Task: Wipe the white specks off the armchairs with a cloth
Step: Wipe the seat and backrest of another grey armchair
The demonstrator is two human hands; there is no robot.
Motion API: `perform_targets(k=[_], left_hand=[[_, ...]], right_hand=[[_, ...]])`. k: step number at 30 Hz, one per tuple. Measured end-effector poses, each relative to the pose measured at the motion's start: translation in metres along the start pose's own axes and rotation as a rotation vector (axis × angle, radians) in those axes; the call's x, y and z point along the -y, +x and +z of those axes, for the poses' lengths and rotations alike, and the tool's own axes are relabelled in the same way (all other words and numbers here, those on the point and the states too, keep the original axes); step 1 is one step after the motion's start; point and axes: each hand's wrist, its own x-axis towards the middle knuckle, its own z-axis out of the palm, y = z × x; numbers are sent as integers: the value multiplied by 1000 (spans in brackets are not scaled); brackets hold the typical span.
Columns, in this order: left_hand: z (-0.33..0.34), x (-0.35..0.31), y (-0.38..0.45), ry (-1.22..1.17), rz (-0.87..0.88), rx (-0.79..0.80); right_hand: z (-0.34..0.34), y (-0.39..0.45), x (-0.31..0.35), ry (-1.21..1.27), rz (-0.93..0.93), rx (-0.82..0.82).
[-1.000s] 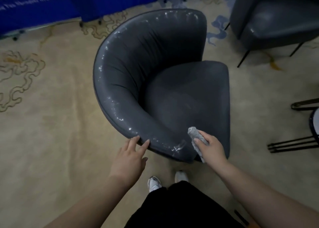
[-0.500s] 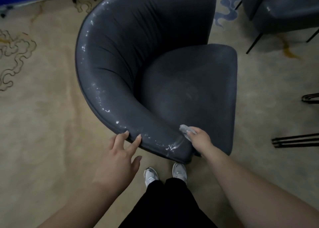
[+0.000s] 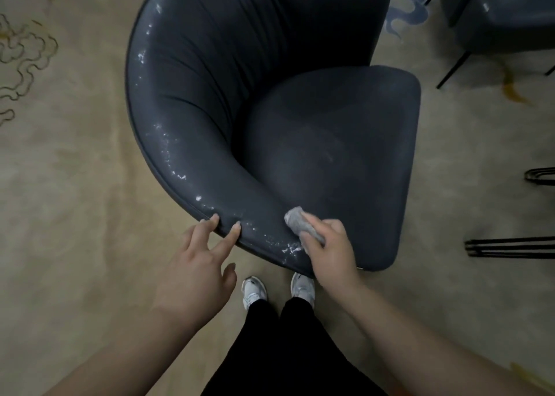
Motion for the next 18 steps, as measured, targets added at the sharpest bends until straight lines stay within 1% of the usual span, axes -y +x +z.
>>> perform_targets(k=[3, 7, 9, 11, 15, 18], left_hand=[[-2, -1, 0, -2, -20, 46], [-4, 2, -2, -8, -21, 81], [-4, 3, -3, 2, -17, 69], [-3, 4, -3, -4, -24, 76], [2, 5, -4, -43, -37, 82], [2, 7, -7, -60, -31, 93]], right_hand=[[9, 24, 8, -41, 47, 11], [-4, 0, -2, -80, -46, 9], [-9, -21, -9, -89, -99, -51], [1, -33, -5, -88, -155, -88], [31, -19, 22, -118, -308, 28], [22, -12, 18, -143, -334, 39]])
